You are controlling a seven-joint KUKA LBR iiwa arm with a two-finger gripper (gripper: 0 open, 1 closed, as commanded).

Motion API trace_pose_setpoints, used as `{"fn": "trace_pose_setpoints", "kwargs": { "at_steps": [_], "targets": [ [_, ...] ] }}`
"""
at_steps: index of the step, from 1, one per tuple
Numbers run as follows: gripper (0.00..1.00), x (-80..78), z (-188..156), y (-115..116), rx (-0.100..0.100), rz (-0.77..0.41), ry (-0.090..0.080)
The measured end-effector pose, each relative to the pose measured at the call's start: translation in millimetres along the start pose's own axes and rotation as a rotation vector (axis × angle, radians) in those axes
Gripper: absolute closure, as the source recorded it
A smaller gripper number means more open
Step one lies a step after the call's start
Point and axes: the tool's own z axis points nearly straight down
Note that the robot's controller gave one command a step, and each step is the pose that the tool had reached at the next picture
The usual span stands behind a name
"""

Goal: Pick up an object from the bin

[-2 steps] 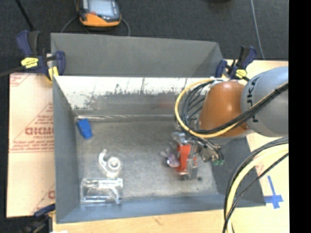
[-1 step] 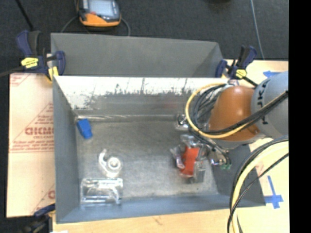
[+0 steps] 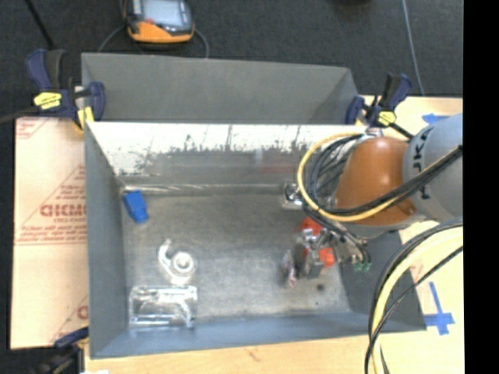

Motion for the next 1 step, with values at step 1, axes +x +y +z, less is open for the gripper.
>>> {"fn": "trace_pose_setpoints", "kwargs": {
  "at_steps": [1],
  "targets": [
    [1.00,-0.5,-160.8,-8.1,0.004,-0.086,-0.001]
  ]
}}
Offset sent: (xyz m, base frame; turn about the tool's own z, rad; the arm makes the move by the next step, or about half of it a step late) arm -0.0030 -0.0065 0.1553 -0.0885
